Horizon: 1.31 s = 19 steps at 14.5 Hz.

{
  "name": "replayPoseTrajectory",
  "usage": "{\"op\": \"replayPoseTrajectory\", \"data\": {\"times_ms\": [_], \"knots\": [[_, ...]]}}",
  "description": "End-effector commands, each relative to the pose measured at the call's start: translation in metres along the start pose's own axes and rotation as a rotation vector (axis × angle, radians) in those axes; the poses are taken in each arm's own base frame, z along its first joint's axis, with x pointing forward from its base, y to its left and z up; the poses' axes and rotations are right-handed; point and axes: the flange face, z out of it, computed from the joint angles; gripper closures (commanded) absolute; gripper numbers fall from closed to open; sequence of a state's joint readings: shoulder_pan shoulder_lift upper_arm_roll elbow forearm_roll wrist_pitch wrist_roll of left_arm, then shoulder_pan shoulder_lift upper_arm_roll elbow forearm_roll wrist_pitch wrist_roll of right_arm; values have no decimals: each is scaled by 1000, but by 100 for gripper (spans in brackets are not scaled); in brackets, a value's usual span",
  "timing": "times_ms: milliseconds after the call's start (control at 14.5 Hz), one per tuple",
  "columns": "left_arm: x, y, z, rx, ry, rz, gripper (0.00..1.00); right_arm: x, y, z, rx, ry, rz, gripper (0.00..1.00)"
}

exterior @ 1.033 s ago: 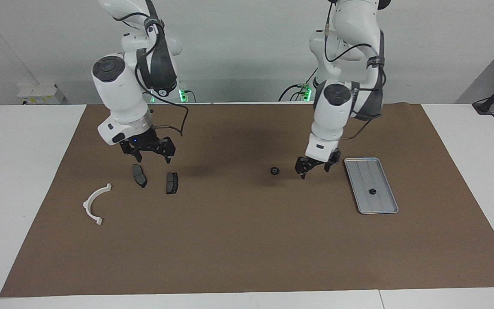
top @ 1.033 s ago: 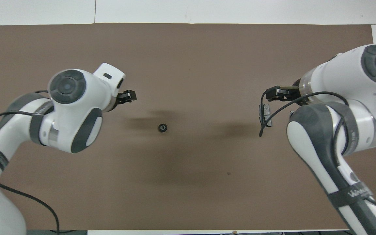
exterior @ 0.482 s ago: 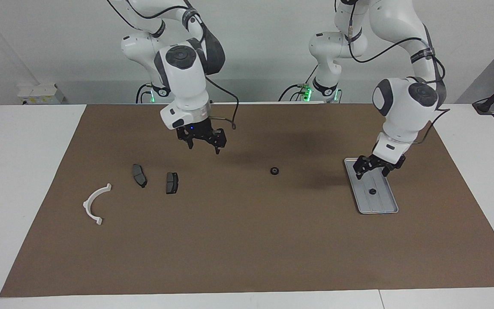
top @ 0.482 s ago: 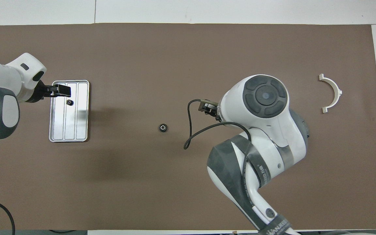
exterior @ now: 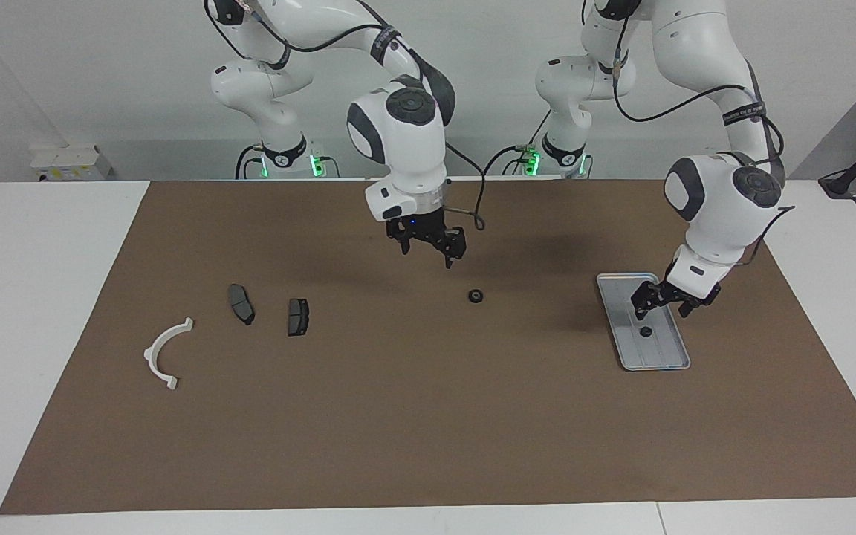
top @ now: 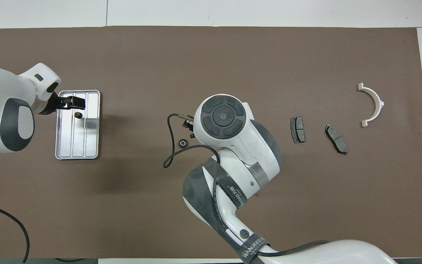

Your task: Place bearing gear from tray to pile

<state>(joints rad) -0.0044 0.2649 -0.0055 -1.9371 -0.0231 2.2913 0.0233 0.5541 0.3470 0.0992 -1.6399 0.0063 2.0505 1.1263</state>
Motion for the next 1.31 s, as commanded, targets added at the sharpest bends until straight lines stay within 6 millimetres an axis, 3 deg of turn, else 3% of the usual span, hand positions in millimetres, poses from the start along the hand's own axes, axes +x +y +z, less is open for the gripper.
{"op": "replayPoseTrajectory", "data": {"times_ms": [0,138,344,620,757,964,1102,1170,1239], "knots": [[-2,-5,15,-11,22,0,0,-9,-34,24,-32,30,29,0],[-1,-5,25,-11,22,-1,0,-17,-57,57,-78,45,57,0],[-8,-16,34,-8,22,-7,0,-20,-80,80,-74,47,54,0],[-23,-19,54,-6,16,-6,0,-27,-85,107,-88,37,48,0],[-25,-19,57,-6,15,-6,0,-43,-91,127,-96,38,21,0],[-26,-19,59,-6,13,-3,1,-40,-89,128,-95,35,27,0],[-26,-19,60,-6,12,-3,15,-38,-87,130,-88,30,33,0],[-26,-18,60,-5,11,-2,30,-39,-85,134,-89,29,32,0],[-26,-17,59,-5,11,0,52,-42,-84,141,-87,29,28,0]]}}
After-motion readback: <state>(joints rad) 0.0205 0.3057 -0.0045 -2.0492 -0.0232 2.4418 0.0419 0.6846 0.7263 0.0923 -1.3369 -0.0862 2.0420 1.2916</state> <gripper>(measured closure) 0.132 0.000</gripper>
